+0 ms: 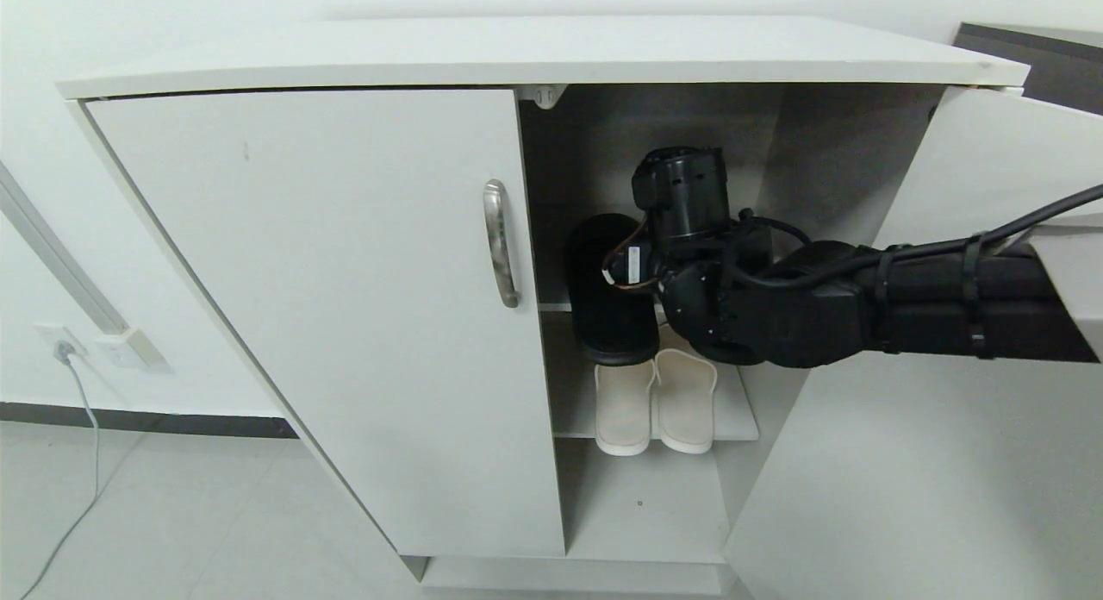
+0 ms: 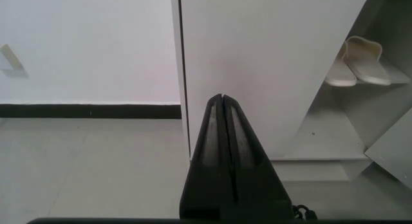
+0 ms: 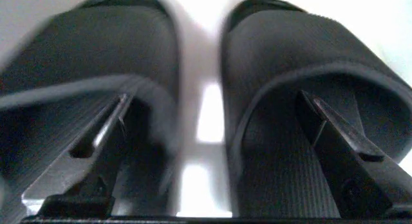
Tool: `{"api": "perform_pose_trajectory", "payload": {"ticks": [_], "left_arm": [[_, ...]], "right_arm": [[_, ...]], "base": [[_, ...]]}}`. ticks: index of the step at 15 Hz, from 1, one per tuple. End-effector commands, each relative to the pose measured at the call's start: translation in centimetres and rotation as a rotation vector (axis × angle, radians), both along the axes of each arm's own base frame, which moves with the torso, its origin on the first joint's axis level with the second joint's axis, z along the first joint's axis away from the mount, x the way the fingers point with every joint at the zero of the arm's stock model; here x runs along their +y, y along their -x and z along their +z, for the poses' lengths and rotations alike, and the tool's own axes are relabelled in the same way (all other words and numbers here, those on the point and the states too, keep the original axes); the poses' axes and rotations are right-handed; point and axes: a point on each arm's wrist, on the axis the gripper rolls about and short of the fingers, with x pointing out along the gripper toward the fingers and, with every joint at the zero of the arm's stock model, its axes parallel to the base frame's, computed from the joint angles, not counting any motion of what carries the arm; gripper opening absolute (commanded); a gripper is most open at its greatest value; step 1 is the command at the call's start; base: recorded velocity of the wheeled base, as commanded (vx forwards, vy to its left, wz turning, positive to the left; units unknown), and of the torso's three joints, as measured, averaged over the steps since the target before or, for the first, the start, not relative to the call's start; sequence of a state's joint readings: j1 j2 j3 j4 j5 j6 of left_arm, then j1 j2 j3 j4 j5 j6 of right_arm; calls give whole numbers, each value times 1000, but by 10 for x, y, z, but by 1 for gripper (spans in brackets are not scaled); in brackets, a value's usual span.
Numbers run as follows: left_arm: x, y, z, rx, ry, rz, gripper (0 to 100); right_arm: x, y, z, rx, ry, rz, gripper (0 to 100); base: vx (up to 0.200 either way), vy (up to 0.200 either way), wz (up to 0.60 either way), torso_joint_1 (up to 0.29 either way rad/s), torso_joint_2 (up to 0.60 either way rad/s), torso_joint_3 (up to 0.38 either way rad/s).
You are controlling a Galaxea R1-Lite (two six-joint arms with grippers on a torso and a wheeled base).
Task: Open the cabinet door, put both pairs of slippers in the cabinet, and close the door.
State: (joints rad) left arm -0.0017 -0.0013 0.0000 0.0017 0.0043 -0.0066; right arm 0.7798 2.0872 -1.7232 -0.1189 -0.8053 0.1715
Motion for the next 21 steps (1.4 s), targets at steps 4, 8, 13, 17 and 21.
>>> {"api": "perform_pose_trajectory", "payload": {"ticks": [4, 8, 13, 17, 21], "left_arm": [[0, 0, 0, 1, 1, 1, 0], [0, 0, 0, 1, 1, 1, 0], [0, 0, 0, 1, 0, 1, 0], [0, 0, 0, 1, 1, 1, 0], [0, 0, 0, 1, 1, 1, 0]], "right_arm": [[-9, 38, 16, -9, -1, 22, 100], [-15, 71, 11, -6, -8, 92, 100], [-36, 128, -9, -7, -41, 279, 0], [-37, 131, -23, -5, -51, 342, 0], [-32, 128, -34, 15, -31, 336, 0]], "base": [[0, 0, 0, 0, 0, 0], [0, 0, 0, 0, 0, 0], [0, 0, 0, 0, 0, 0], [0, 0, 0, 0, 0, 0], [0, 0, 0, 0, 0, 0]]}}
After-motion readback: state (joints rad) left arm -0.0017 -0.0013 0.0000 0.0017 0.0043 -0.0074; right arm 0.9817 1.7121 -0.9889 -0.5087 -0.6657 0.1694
